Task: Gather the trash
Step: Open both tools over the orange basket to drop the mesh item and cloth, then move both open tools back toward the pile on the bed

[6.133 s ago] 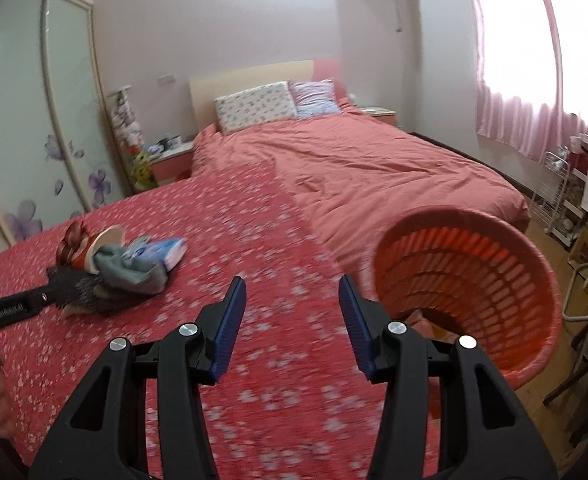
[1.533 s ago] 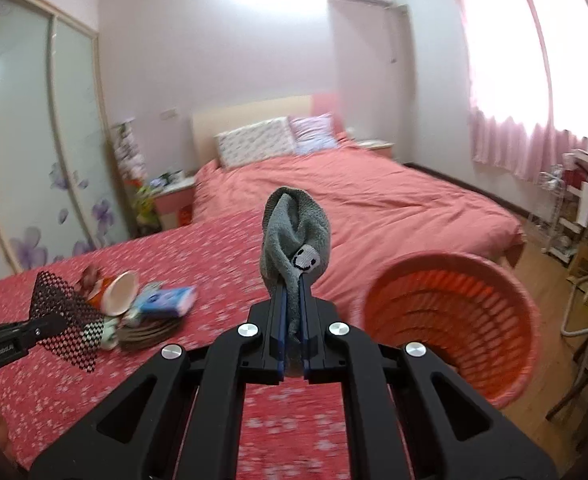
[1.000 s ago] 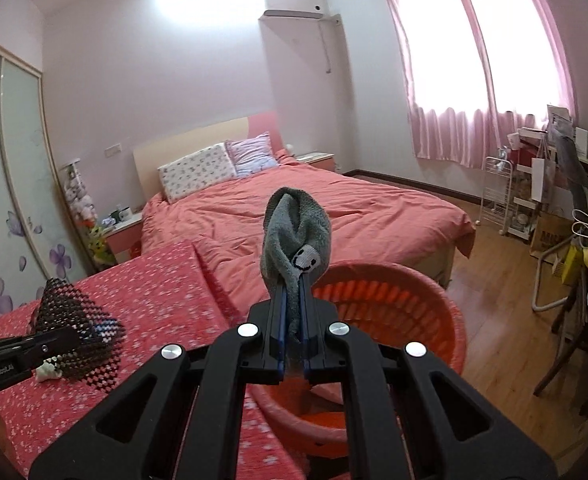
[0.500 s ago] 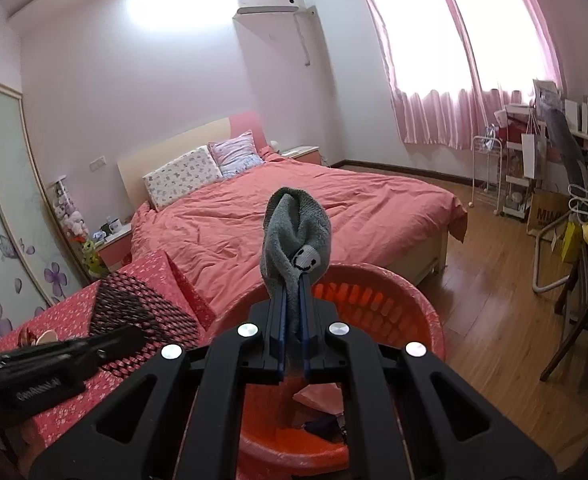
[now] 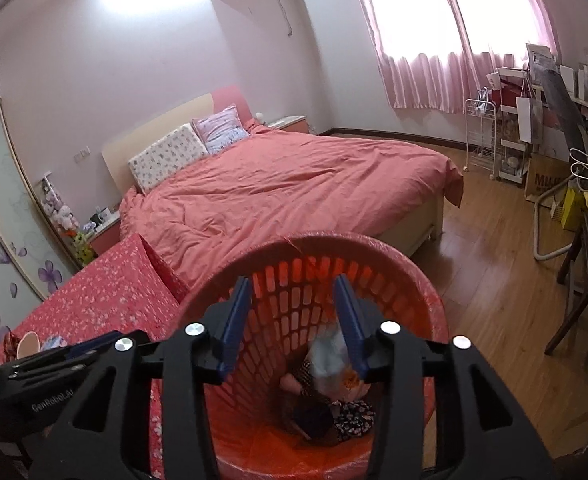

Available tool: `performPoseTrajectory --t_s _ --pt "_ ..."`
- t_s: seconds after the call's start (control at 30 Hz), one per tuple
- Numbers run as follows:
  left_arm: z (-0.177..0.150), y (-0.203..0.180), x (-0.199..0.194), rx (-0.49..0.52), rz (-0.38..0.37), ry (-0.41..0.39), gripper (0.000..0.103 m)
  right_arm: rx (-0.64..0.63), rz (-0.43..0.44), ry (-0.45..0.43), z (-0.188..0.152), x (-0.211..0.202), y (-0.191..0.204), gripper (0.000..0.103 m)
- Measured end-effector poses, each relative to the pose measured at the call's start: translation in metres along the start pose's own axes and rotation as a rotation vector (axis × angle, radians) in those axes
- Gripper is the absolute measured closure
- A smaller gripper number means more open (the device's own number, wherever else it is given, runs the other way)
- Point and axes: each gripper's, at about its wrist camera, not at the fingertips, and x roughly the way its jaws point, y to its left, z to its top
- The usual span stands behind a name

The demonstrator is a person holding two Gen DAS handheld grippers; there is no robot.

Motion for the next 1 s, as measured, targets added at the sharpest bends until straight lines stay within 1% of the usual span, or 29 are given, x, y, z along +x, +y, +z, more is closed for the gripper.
performPoseTrajectory --t_s 0.13,0.2,0.37,0.47,0.73,0.93,1.0 --pt "-0.012 0.021 -0.012 -0.005 0.070 -0.005 0.047 -0.015 -0.016 0.013 0.000 -0.002 0.001 0.057" --pt "-0.017 0.032 -0.020 -0.009 0.099 -0.014 0.043 -0.025 -0.025 0.016 0.000 -0.003 0.004 0.050" --pt "-0.032 0.060 -0.048 -0.010 0.185 -0.040 0.039 -0.054 -0.020 0.024 -0.003 -0.008 0.014 0.050" --pt "-0.040 0.076 -0.062 -0.021 0.216 -0.047 0.039 -0.069 -0.012 0.030 -0.004 -0.009 0.022 0.050" --pt "-0.063 0.129 -0.102 -0.106 0.298 -0.065 0.038 -0.146 0.028 0.045 -0.014 -0.015 0.061 0.050" --pt "-0.088 0.184 -0.137 -0.198 0.386 -0.084 0.035 -0.199 0.074 0.065 -0.027 -0.017 0.092 0.050" --pt "-0.097 0.207 -0.148 -0.238 0.428 -0.086 0.035 -0.216 0.091 0.075 -0.032 -0.017 0.103 0.050"
